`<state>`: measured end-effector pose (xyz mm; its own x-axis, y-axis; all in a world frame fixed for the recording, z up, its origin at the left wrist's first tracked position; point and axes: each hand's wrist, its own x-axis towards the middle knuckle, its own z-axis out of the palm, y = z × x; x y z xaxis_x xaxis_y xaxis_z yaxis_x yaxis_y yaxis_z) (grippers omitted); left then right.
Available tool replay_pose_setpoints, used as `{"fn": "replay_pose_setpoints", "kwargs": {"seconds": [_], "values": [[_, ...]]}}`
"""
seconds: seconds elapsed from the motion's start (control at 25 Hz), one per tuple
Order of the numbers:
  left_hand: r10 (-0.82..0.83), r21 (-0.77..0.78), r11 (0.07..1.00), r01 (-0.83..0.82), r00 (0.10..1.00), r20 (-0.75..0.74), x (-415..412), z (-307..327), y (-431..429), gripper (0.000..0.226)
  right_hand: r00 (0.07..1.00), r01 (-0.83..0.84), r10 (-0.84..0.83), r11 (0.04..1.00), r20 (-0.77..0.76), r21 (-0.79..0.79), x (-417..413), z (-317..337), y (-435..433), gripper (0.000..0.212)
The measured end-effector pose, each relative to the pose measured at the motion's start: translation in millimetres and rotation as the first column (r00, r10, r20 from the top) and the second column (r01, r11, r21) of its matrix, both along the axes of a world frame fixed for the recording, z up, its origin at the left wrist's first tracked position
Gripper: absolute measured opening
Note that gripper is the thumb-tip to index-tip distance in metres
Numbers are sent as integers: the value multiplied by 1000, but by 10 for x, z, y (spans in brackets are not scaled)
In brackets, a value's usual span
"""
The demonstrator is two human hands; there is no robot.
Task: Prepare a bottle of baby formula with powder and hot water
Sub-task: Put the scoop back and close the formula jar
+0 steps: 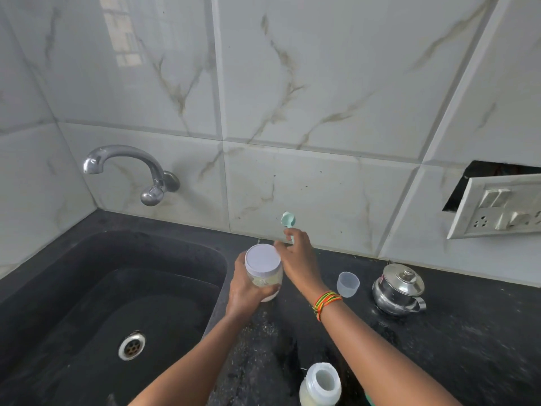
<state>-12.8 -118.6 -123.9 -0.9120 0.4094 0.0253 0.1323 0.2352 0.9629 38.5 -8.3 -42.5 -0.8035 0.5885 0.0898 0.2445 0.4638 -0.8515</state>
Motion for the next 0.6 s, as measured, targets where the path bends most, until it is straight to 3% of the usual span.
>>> {"fn": "replay_pose_setpoints", "kwargs": {"seconds": [0.08,0.16,0.24,0.36,0.52,0.6], "values": [[11,-25,1000,-11,1000,12,-119,26,122,96,994,52,-69,980,-87,-191,-65,9,117,26],[22,-62,998,-20,1000,20,-197,23,232,95,988,8,-77,894,-137,-447,-103,-10,194,24],[36,-74,997,-33,999,40,-261,-28,311,93,982,-48,-68,809,-175,-586,-139,-38,243,22],[39,-53,998,-37,998,44,-327,-123,397,92,987,-37,-71,782,-147,-623,-208,-133,298,21],[22,-3,1000,-22,1000,14,-384,-136,460,83,990,63,-122,825,-68,-562,-265,-255,280,11],[15,14,1000,-15,1000,10,-410,-143,482,90,986,102,-155,844,-57,-527,-275,-311,257,5]]}}
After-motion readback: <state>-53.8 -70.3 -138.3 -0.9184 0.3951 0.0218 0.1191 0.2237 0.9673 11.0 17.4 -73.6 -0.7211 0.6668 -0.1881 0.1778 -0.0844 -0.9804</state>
